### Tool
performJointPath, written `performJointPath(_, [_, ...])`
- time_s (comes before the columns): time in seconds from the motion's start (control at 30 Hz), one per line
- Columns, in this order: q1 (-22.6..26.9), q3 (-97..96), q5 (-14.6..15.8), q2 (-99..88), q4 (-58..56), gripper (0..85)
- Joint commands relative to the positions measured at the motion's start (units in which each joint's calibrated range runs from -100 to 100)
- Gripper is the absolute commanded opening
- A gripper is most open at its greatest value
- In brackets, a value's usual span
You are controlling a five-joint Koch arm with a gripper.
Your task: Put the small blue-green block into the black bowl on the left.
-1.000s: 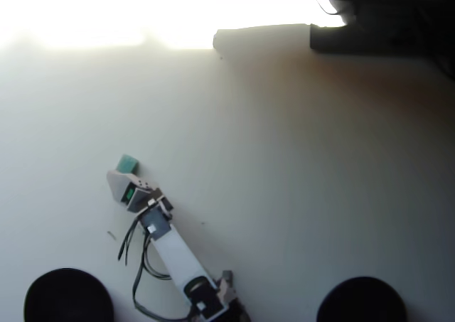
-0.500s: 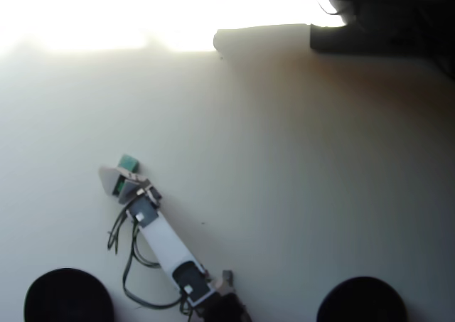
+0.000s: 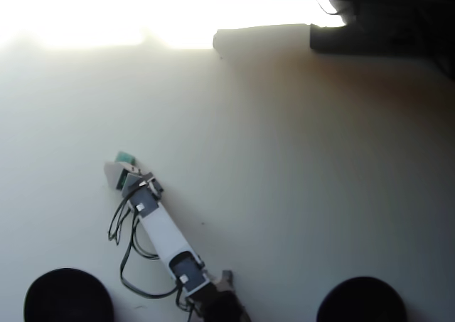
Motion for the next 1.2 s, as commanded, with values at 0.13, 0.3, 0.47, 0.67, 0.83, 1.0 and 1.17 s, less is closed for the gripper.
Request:
performJointPath(0.13, [-0.6, 0.1, 0.2, -0.9, 1.9, 25.0])
performJointPath(0.3, [-1.0, -1.9, 0.4, -1.9, 4.1, 10.8])
performJointPath(0.47, [-1.3, -2.7, 0.9, -4.1, 6.2, 3.2])
performJointPath(0.67, [-0.7, 0.4, 1.1, -6.2, 4.7, 3.2])
performJointPath(0.83, [0.8, 1.9, 1.0, -11.6, 1.7, 3.2])
performJointPath(1.0, [5.4, 2.1, 1.3, -18.7, -1.0, 3.2])
performJointPath(1.17, [9.8, 8.1, 2.1, -19.9, -3.2, 3.2])
